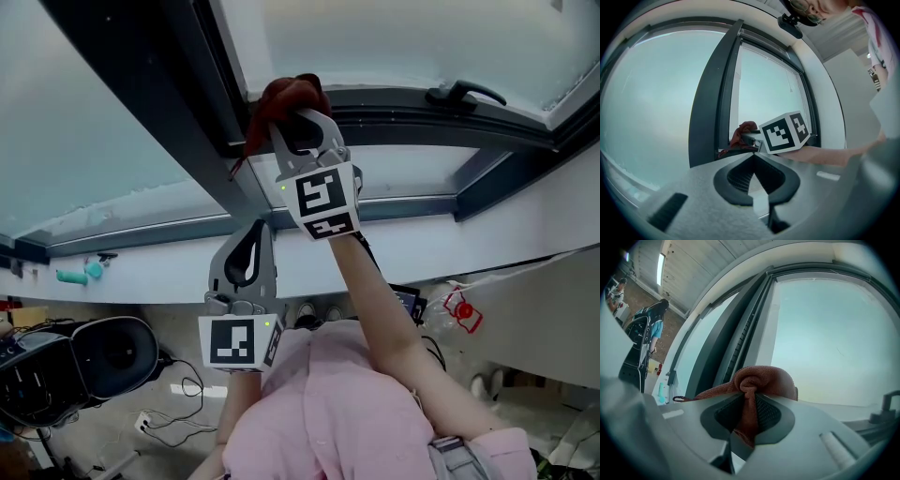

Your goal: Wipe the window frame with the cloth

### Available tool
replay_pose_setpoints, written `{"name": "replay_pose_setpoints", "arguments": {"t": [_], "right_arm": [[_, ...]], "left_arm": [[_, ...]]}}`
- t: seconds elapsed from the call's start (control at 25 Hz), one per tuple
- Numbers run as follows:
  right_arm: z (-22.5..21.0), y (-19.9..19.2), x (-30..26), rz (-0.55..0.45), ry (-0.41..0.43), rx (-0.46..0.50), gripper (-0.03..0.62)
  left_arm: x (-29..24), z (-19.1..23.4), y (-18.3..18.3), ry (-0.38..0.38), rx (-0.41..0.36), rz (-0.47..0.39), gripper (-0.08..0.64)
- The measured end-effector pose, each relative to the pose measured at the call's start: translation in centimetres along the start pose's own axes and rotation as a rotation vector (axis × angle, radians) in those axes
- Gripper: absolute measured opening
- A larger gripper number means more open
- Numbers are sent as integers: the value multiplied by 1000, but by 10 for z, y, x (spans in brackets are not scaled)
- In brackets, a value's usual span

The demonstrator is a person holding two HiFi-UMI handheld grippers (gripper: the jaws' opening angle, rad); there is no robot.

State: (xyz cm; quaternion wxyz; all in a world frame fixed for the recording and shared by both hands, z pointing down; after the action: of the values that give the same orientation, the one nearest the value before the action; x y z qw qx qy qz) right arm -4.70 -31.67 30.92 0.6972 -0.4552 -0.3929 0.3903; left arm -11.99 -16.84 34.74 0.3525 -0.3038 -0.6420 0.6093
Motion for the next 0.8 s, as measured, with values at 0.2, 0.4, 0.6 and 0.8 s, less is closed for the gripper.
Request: {"name": "replay_pose_setpoints", "arguments": {"t": [0.2, 0.4, 0.6, 0.8], "right_arm": [[-9, -1, 4, 5, -17, -1, 69], [-19, -2, 9, 9, -36, 2, 67], [-32, -6, 18, 15, -61, -4, 69], [-49, -9, 28, 22, -94, -6, 68]], "left_arm": [[-3, -4, 1, -8, 1, -6, -3], [-4, -7, 2, -13, 0, -12, -3], [-6, -14, 0, -26, 1, -8, -3], [-9, -21, -1, -40, 3, -9, -3]]}}
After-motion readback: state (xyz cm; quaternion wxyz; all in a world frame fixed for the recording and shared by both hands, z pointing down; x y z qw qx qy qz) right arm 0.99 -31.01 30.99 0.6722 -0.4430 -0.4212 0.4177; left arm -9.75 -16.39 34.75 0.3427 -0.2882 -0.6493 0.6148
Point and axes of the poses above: the fingertips, and each gripper's own axes: x backward along the fingers, z to its left, y out of its top, the point moved 2 cm from there along x, backward along the fingers, and after that the axes turned 8 degrees about -z, right-handed, at the moved point
